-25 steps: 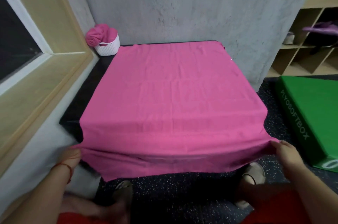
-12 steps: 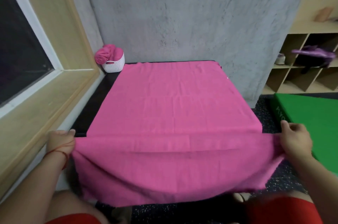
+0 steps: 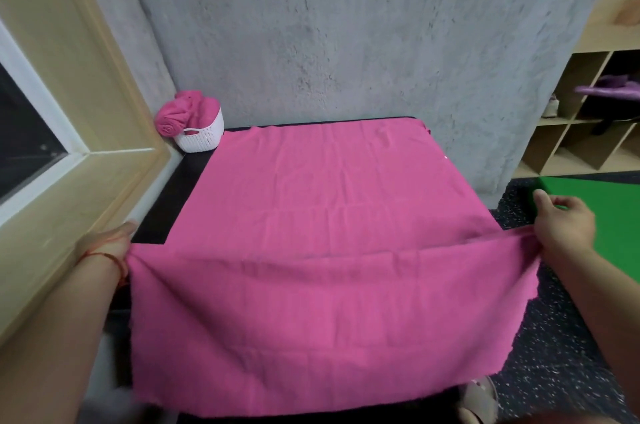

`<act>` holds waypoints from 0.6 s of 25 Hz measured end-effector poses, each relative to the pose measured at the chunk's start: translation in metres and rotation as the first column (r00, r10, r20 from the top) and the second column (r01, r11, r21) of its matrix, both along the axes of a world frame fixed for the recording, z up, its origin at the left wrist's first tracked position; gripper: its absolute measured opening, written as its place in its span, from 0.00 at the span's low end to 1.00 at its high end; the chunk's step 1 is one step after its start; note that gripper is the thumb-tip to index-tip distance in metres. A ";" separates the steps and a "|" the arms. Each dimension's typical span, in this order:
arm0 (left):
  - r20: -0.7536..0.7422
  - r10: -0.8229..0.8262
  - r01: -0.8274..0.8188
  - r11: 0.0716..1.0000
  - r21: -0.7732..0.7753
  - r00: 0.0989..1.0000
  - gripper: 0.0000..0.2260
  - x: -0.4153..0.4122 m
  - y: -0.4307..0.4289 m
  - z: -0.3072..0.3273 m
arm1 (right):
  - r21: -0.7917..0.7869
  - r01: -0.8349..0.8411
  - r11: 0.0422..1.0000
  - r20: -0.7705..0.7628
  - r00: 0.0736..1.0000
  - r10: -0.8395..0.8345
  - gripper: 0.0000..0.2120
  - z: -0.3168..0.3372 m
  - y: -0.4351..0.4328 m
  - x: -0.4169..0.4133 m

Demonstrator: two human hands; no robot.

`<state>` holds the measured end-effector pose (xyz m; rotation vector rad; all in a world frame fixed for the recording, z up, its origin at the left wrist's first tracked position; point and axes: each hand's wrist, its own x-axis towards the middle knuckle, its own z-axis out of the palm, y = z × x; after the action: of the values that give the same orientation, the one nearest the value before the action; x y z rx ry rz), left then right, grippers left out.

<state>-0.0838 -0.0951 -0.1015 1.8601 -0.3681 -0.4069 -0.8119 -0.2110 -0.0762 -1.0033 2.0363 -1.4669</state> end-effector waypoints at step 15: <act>0.630 -0.545 0.157 0.811 0.564 0.553 0.05 -0.021 -0.038 -0.095 | 0.325 -0.345 0.881 -0.511 0.719 0.470 0.16 -0.113 -0.080 0.012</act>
<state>-0.1047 -0.1333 -0.1968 2.3606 -1.3917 0.1026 -0.7996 -0.2910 -0.1887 -1.8390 2.0832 -0.7368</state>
